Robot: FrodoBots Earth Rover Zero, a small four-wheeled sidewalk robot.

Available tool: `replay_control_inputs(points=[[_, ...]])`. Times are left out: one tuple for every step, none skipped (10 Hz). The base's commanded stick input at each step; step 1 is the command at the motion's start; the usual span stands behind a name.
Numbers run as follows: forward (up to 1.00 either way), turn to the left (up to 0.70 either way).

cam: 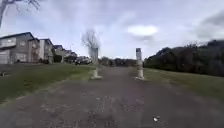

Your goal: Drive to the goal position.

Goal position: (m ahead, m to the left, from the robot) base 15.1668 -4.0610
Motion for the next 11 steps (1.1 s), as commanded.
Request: replay_control_inputs(points=[[0.7, 0.0], [0.7, 0.0], [0.7, 0.0], [0.7, 0.0], [0.7, 0.0], [0.7, 0.0], [0.7, 0.0], [0.7, 0.0], [0.7, 0.0], [0.7, -0.09], [0.7, -0.21]])
